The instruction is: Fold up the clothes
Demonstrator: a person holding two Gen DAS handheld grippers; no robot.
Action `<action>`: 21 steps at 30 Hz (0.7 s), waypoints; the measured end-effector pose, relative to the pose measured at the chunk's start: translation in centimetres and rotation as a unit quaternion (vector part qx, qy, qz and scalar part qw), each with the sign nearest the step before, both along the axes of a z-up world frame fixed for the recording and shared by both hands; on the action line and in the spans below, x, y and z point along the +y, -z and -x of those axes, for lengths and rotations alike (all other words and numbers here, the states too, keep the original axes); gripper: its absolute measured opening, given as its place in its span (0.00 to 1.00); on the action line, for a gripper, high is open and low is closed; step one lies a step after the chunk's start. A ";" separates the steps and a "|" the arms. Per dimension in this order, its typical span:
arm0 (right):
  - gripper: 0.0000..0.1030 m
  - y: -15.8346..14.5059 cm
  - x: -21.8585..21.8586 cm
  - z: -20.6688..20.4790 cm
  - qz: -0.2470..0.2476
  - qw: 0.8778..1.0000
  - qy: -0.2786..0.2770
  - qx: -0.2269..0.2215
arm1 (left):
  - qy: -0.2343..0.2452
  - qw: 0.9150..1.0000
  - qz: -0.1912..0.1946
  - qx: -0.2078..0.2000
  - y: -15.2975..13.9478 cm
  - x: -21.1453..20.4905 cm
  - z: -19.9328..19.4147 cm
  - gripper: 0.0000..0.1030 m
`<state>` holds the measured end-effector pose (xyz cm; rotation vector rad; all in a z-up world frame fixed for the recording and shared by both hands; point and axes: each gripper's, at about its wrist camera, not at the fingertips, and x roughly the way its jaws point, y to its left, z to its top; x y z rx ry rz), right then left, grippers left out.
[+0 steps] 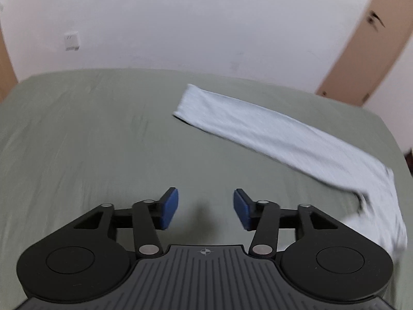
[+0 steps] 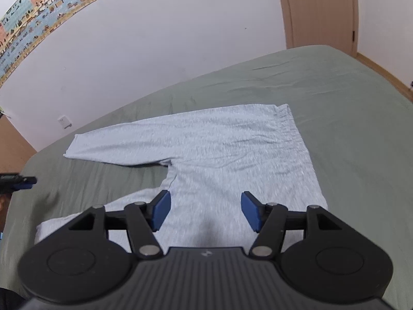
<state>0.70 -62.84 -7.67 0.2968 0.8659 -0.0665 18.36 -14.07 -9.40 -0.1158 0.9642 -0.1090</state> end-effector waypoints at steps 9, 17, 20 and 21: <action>1.00 -4.2 6.4 7.7 0.076 0.997 0.025 -0.011 | 0.025 0.998 -0.063 -0.016 -4.6 -3.9 10.4 0.94; 1.00 -6.5 11.7 12.9 0.104 0.993 0.051 -0.011 | 0.004 0.998 -0.057 -0.024 -6.8 -6.0 18.2 0.95; 1.00 -7.5 13.1 14.1 0.096 0.993 0.063 -0.013 | 0.010 0.998 -0.050 -0.026 -7.3 -6.6 19.9 0.95; 1.00 -7.8 13.6 14.4 0.093 0.993 0.064 -0.013 | 0.012 0.999 -0.045 -0.027 -7.5 -6.8 20.5 0.95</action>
